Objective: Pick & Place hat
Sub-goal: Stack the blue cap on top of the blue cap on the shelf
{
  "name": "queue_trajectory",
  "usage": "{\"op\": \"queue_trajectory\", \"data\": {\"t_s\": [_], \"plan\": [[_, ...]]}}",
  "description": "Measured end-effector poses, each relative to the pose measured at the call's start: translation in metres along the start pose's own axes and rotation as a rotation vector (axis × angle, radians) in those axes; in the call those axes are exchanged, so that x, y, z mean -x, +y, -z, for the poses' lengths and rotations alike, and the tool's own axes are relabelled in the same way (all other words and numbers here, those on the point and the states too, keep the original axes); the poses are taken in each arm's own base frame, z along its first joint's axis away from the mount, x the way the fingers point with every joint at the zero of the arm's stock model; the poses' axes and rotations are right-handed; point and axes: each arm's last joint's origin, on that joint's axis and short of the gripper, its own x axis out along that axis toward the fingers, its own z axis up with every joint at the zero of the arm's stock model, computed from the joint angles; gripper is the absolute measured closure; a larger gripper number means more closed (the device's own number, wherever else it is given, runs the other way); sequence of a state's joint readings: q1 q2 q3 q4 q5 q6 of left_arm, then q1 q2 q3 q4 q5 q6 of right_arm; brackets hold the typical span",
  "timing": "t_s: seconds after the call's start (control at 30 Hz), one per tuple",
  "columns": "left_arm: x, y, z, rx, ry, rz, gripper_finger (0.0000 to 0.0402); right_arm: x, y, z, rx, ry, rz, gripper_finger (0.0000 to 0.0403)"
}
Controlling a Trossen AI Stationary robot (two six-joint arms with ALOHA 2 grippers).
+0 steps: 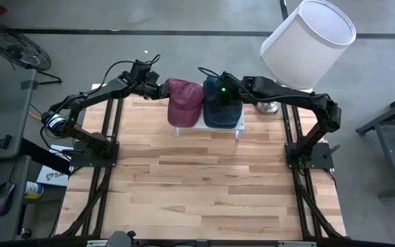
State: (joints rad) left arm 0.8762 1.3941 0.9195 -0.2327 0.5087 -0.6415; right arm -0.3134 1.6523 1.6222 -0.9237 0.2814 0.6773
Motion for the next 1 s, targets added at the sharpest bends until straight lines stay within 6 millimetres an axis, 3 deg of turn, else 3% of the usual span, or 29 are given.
{"op": "queue_trajectory", "data": {"t_s": [0.4,1.0], "plan": [[0.011,-0.027,-0.02,-0.038,-0.046,0.074,0.0401,-0.015,0.001,0.005,0.024,0.06,0.043,0.0394],[0.003,-0.033,-0.004,-0.048,-0.016,-0.084,0.0401,-0.016,-0.003,0.005,0.068,0.104,0.026,0.0381]]}}
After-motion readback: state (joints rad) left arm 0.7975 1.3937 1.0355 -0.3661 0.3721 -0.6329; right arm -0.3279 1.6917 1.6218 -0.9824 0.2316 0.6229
